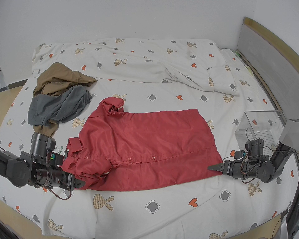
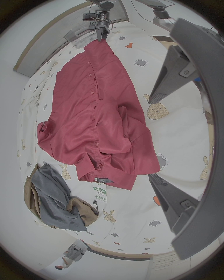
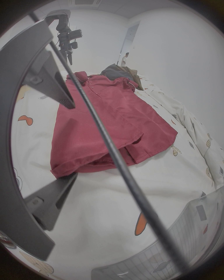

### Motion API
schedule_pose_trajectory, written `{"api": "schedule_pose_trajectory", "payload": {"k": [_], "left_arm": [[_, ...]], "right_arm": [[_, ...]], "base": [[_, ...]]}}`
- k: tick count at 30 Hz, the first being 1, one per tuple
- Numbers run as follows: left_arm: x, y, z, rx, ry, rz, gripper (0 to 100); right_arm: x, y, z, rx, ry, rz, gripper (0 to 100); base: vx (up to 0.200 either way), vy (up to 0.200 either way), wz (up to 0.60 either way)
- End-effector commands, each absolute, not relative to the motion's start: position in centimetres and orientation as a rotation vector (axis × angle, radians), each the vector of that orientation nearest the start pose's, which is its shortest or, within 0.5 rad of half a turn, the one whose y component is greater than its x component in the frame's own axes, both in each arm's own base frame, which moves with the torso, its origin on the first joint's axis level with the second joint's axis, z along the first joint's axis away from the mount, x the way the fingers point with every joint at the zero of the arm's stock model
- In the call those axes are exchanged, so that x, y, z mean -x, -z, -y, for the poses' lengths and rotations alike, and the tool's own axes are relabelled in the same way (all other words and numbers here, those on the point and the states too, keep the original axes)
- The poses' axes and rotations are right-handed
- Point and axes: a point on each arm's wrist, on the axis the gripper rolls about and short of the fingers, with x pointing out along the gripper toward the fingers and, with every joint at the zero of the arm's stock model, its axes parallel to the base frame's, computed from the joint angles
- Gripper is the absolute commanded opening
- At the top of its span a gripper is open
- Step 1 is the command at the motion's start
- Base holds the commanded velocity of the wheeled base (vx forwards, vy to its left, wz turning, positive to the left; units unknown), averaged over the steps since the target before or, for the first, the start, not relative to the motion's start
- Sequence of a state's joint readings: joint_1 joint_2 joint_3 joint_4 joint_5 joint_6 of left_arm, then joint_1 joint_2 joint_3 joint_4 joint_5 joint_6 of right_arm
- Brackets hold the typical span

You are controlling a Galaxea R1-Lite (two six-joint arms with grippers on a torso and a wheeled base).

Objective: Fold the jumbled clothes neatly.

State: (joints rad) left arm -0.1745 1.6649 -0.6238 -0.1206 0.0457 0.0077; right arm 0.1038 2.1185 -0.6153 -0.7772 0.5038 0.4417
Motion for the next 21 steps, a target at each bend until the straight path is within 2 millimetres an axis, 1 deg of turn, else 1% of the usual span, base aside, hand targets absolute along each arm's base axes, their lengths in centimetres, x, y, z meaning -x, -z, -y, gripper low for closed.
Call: {"api": "schedule_pose_trajectory", "payload": {"k": [1, 12, 15, 16, 18, 19, 20, 21], "left_arm": [[-24.0, -10.1, 4.1, -0.11, 0.123, -0.924, 100], [-23.8, -10.1, 4.1, -0.107, 0.129, -0.926, 100], [-23.8, -10.0, 4.1, -0.099, 0.141, -0.93, 100], [-23.7, -9.8, 3.9, -0.07, 0.17, -0.942, 100], [-23.7, -9.8, 3.9, -0.07, 0.17, -0.942, 100], [-23.5, -9.6, 2.6, 0.032, 0.245, -0.957, 100], [-23.4, -9.5, 2.2, 0.069, 0.274, -0.959, 100], [-23.3, -9.5, 1.3, 0.139, 0.328, -0.957, 100]], "right_arm": [[-31.5, -2.1, -4.3, -0.561, -0.411, -0.84, 0], [-31.5, -2.5, -3.8, -0.564, -0.397, -0.824, 0], [-31.5, -2.7, -3.8, -0.563, -0.399, -0.818, 0], [-31.4, -3.2, -3.8, -0.562, -0.402, -0.805, 0], [-31.4, -3.2, -3.8, -0.562, -0.402, -0.805, 0], [-31.4, -3.4, -3.5, -0.562, -0.399, -0.794, 0], [-31.4, -3.5, -3.6, -0.562, -0.401, -0.791, 0], [-31.4, -3.7, -3.5, -0.562, -0.402, -0.786, 0]], "base": [[0.0, 0.0, 0.0], [0.0, 0.0, 0.0], [0.0, 0.0, 0.0], [0.0, 0.0, 0.0], [0.0, 0.0, 0.0], [0.0, 0.0, 0.0], [0.0, 0.0, 0.0], [0.0, 0.0, 0.0]]}}
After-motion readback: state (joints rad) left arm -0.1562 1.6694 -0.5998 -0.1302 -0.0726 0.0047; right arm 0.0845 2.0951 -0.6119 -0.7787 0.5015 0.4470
